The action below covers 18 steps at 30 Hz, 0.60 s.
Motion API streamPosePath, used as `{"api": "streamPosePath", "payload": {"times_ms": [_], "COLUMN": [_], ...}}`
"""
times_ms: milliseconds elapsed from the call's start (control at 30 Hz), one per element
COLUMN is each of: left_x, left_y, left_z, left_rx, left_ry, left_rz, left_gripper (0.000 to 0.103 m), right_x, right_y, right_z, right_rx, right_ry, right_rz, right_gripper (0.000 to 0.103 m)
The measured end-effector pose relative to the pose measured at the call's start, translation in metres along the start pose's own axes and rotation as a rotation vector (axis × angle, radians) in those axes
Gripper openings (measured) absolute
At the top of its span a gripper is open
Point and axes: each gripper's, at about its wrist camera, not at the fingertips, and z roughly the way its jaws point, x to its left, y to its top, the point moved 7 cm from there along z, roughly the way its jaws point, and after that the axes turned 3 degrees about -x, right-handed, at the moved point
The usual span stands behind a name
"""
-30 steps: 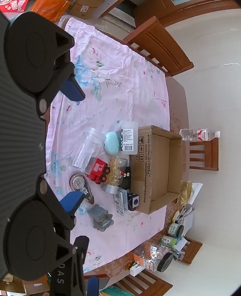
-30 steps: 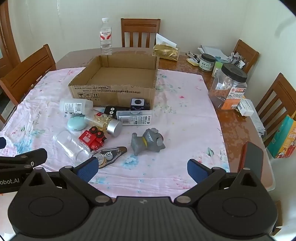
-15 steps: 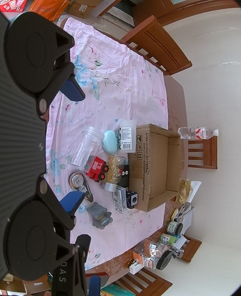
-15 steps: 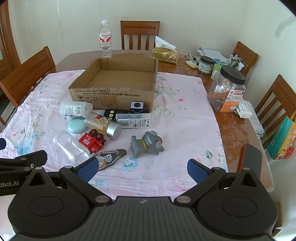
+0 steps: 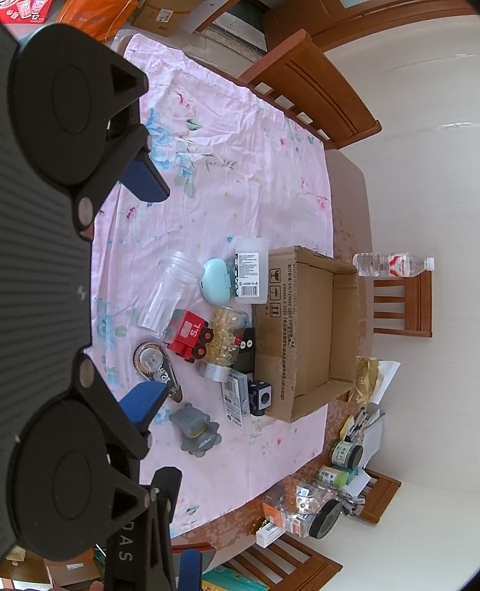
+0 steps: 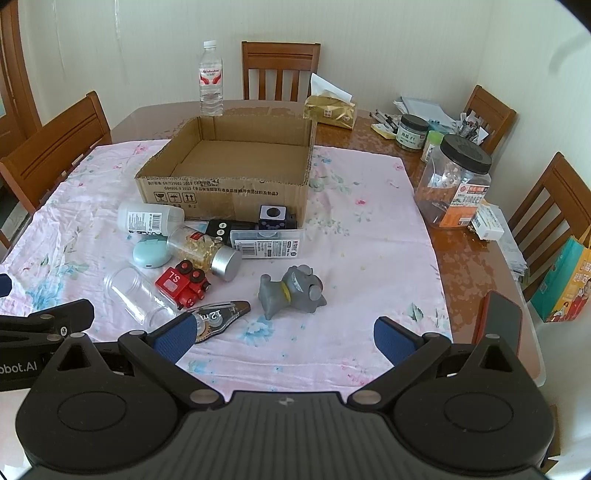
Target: Organize rigid objects
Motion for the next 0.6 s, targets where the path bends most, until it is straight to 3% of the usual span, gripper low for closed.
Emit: {"api": "streamPosePath", "payload": {"times_ms": [600], "left_x": [-0.0054], "left_y": [0.0037], "left_z": [0.0006], "left_rx": [0.003], "left_ry": [-0.008], "left_rz": [-0.001], "left_gripper": [0.102], "right_x": [-0.0041], "right_y": [0.0037], "right_z": [0.0008], "right_rx": [-0.005], "right_ry": [0.000], "right_rz": [-0.007], "right_gripper": [0.103]}}
